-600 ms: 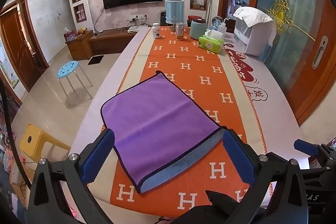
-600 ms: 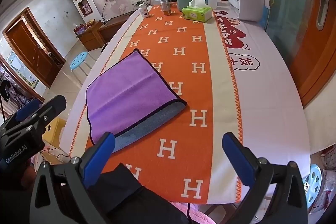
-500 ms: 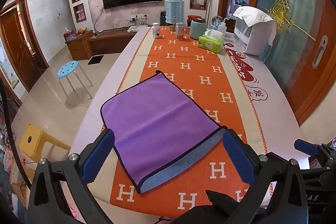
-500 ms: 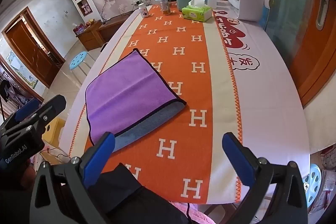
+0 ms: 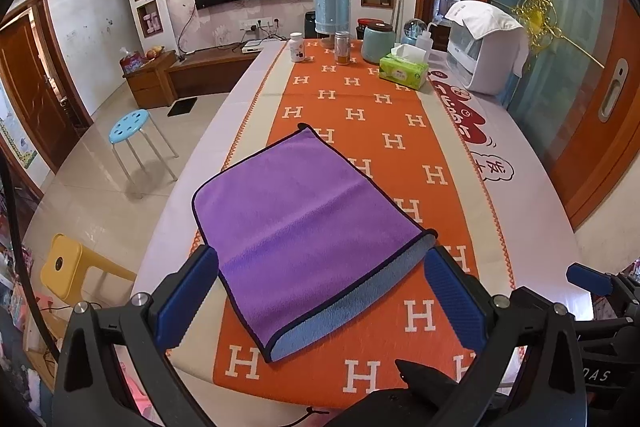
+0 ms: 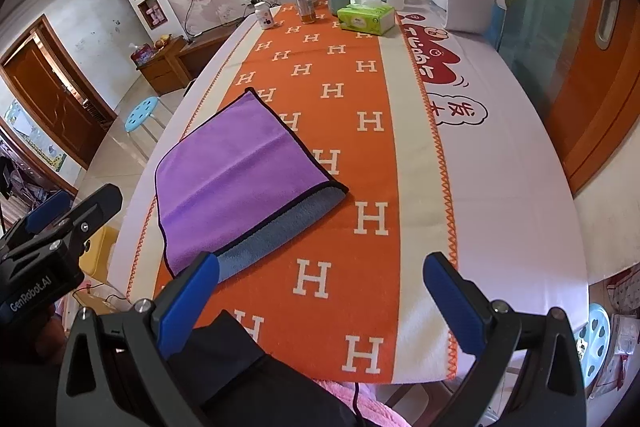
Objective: Fold towel
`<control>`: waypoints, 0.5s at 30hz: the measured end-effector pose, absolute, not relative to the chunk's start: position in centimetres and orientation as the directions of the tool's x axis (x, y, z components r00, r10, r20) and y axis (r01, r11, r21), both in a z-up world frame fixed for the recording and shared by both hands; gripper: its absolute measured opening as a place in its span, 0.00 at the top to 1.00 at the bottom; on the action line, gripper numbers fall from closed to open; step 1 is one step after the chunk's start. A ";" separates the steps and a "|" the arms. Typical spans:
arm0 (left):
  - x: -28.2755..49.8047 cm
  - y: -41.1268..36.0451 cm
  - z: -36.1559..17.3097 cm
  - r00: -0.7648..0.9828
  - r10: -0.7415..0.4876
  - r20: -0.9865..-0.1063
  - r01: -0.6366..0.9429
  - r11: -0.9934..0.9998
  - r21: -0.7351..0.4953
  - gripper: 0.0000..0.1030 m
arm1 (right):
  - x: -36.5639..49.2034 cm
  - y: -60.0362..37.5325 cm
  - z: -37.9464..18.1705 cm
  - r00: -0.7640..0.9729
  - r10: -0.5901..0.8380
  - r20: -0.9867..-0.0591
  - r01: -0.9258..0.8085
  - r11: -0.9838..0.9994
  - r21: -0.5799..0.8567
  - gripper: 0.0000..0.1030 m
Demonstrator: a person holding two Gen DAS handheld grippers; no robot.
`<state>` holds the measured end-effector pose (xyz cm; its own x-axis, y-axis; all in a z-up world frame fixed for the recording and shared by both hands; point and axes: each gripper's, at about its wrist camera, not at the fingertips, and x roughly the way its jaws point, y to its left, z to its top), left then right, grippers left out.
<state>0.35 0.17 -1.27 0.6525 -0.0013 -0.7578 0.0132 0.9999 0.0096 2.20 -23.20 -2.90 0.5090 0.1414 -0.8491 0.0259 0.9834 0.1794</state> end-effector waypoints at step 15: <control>-0.4 0.9 -1.4 0.624 -0.029 -0.781 0.057 0.998 0.008 0.01 | 0.9 -22.2 -3.1 0.488 0.114 -0.865 0.056 0.985 0.162 0.01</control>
